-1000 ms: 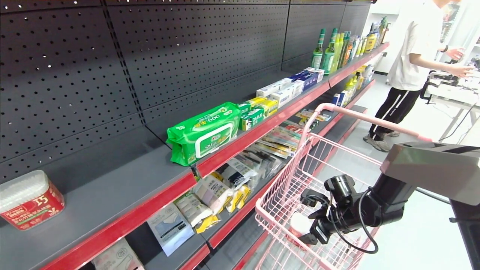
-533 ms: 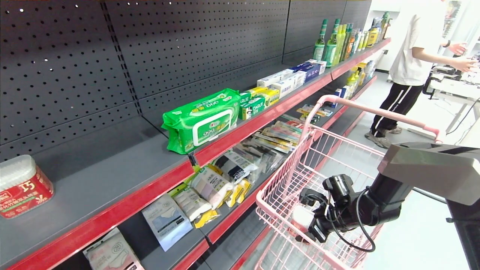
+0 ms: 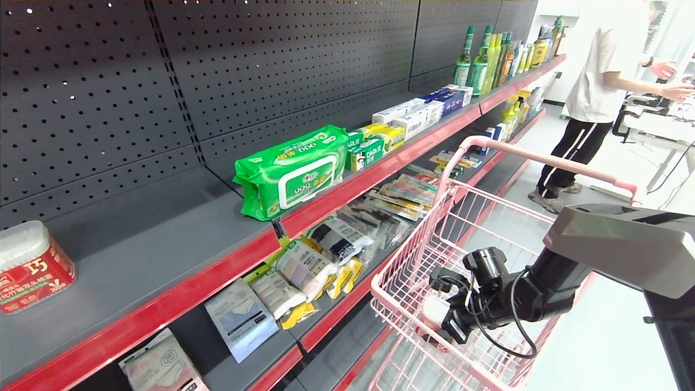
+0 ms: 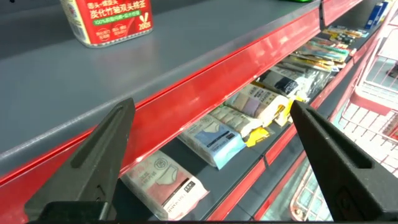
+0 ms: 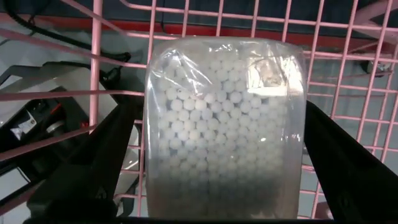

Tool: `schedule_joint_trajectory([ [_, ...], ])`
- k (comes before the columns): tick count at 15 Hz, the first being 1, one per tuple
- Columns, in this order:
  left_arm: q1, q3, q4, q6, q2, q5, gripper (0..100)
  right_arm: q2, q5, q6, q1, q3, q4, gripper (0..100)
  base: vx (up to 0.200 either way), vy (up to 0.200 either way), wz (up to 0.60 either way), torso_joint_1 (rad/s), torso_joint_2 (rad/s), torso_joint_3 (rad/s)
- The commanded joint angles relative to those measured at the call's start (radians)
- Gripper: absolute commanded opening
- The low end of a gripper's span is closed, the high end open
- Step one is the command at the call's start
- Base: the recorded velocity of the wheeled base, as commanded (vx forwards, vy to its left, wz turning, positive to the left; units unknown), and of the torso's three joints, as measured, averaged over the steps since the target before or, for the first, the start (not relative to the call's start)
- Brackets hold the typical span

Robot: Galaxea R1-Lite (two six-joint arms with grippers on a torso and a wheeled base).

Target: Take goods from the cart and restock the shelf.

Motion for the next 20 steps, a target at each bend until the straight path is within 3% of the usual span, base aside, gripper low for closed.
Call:
schedule_joint_trajectory([
  [1,0.0,0.0,0.0,-0.002,0.0,0.0,100,0.002,0.0,-0.001,0.002,-0.01,0.0,100,0.0,0.0,0.0,0.0,0.0,0.0],
  [13,0.0,0.0,0.0,-0.002,0.0,0.0,100,-0.024,-0.014,-0.005,0.024,-0.021,0.017,100,0.0,0.0,0.0,0.0,0.0,0.0],
  [17,0.0,0.0,0.0,-0.002,0.0,0.0,100,-0.024,-0.03,-0.004,0.018,-0.127,0.172,100,0.0,0.0,0.0,0.0,0.0,0.0],
  [20,0.001,0.0,0.0,-0.002,0.0,0.0,100,-0.005,-0.046,-0.007,0.022,-0.162,0.211,100,0.0,0.0,0.0,0.0,0.0,0.0],
])
